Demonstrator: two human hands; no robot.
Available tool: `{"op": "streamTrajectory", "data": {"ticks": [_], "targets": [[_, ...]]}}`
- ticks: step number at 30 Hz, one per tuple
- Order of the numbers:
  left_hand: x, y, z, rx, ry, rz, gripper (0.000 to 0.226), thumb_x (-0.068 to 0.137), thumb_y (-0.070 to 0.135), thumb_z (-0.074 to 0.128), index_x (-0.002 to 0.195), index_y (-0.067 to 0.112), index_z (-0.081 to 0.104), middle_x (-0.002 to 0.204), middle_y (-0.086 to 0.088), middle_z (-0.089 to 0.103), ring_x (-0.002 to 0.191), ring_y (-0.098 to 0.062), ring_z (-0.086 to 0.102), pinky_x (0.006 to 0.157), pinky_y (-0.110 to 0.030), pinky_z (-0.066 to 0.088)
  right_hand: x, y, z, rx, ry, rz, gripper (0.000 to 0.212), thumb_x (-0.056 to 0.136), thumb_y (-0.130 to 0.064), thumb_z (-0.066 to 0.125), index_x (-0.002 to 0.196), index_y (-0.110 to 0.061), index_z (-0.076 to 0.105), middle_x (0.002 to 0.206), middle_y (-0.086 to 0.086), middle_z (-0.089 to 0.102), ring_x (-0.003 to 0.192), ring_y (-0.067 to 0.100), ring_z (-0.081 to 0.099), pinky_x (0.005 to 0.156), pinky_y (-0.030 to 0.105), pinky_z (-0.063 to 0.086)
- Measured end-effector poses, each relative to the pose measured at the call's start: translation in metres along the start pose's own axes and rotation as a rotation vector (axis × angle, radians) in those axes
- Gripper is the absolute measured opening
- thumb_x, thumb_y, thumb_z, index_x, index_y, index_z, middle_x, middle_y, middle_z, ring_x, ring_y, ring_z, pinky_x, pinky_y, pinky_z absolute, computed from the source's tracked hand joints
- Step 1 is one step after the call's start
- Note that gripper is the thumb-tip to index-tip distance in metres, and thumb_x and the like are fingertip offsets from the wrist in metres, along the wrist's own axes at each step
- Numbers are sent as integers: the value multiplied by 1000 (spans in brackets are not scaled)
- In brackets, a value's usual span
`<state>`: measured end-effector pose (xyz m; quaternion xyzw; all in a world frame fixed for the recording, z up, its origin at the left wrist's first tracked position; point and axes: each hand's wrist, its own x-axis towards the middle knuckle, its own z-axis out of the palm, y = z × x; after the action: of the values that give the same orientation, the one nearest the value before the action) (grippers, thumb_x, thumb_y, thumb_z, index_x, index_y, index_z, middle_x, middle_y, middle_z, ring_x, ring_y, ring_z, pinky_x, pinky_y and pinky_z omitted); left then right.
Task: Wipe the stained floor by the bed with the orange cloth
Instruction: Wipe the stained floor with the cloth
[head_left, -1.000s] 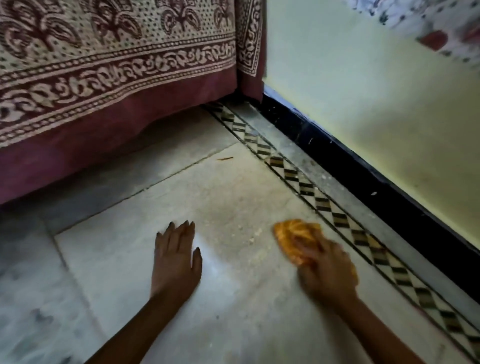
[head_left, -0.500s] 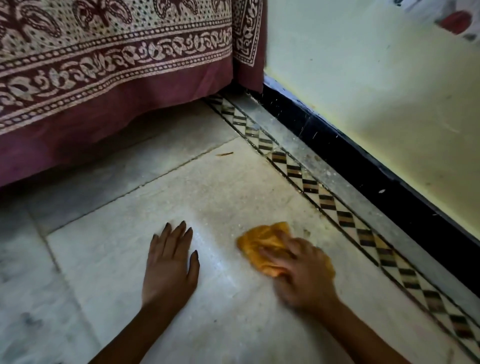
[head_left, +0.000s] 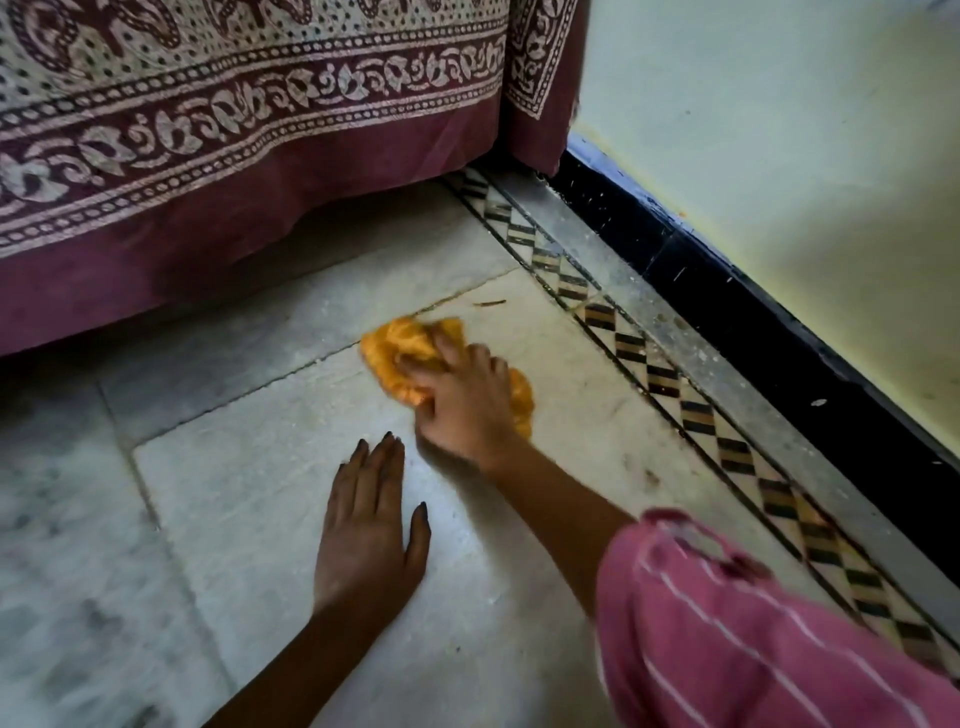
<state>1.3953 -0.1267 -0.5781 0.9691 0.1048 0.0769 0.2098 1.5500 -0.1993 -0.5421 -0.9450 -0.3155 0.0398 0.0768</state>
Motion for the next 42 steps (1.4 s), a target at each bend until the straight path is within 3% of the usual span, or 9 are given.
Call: {"op": "streamTrajectory", "data": {"ticks": [5,13,17,22,25,30,34,38,42], "targets": [[0,1,-2,-39,21,-13,62,88,35,36,138,-1,38,142,-18,42,134,-28,28,113,-32,12,-134,65,-5,58,22,-138,58,73,-41,48,130,-51,41,147,0,38,107,29,50,83,39,38],[-1,1,-2,-31,15,47,51,88,30,34,125,3,57,133,-16,53,133,-29,28,112,-38,13,-34,130,-24,-54,12,523,52,89,-37,52,138,-43,37,156,4,13,133,44,22,108,59,19],[-1,3,-1,-13,24,47,50,86,28,35,121,3,61,131,-16,55,130,-32,33,111,-41,17,-16,61,-6,16,51,312,44,85,-33,50,129,-40,50,154,0,16,127,35,27,105,49,21],[0,27,2,-55,20,73,46,83,24,36,109,4,68,121,-16,62,118,-37,52,102,-38,28,-160,65,-9,75,35,71,55,76,-43,42,131,-49,43,150,1,34,107,28,47,84,41,39],[-8,54,8,-59,-40,224,44,83,25,37,103,6,72,115,-13,66,109,-35,60,98,-39,35,-232,127,-19,-11,60,308,53,75,-42,44,128,-45,47,142,12,45,99,39,54,81,48,45],[-20,76,12,-42,-145,328,45,82,28,38,101,8,72,112,-11,68,106,-32,62,95,-34,35,-160,179,-32,-109,20,777,54,86,-43,47,139,-43,36,154,7,18,127,44,31,107,54,28],[-19,77,15,4,-183,310,49,83,30,37,109,4,69,118,-13,64,108,-33,60,94,-36,38,-111,113,-18,-14,88,602,46,88,-34,50,133,-43,43,153,3,18,126,36,27,107,50,22],[-19,75,15,1,-210,313,51,84,29,35,113,1,66,121,-17,62,109,-34,59,91,-42,47,-195,79,-11,16,61,279,53,83,-36,49,134,-49,38,153,0,25,122,34,38,98,48,32],[-23,66,13,5,-198,332,49,85,29,36,114,1,66,122,-16,61,110,-35,58,91,-44,48,-288,138,-21,-33,23,444,53,77,-45,38,129,-44,48,143,8,44,101,35,54,79,43,43]]}}
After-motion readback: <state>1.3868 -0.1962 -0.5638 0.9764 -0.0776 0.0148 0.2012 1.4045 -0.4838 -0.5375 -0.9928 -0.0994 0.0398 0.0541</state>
